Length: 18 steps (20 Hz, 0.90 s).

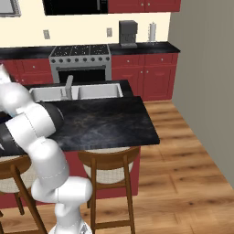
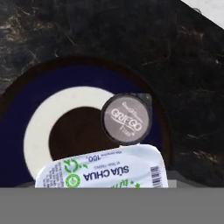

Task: Place two yogurt containers on each plate.

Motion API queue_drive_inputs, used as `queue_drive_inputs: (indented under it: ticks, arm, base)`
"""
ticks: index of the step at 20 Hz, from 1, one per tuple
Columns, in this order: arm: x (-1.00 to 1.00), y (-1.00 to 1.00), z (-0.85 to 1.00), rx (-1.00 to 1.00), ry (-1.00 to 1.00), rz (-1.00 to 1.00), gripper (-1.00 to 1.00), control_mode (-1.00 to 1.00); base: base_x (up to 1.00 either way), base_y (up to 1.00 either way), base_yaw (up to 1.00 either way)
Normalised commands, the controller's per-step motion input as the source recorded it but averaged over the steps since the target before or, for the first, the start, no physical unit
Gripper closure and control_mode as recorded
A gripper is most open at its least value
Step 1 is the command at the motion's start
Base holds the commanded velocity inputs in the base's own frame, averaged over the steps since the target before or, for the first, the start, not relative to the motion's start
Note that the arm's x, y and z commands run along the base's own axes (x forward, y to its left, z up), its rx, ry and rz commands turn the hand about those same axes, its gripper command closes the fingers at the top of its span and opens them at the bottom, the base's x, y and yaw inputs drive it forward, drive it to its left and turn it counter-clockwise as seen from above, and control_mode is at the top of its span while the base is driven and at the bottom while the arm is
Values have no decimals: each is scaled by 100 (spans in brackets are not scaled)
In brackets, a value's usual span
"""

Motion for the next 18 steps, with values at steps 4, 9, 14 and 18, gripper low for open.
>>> queue_drive_inputs:
  ticks: [4, 9, 14, 18]
  arm:
    - [-10, 52, -1, 5, 0, 5, 100, -100]
    - [-19, 47, -6, 0, 0, 4, 100, -100]
    - [0, 14, -41, -1, 3, 0, -100, -100]
    - [0, 0, 0, 0, 1, 0, -100, -100]
  base:
    - [0, 0, 0]
    - [0, 0, 0]
    - [0, 0, 0]
    - [0, 0, 0]
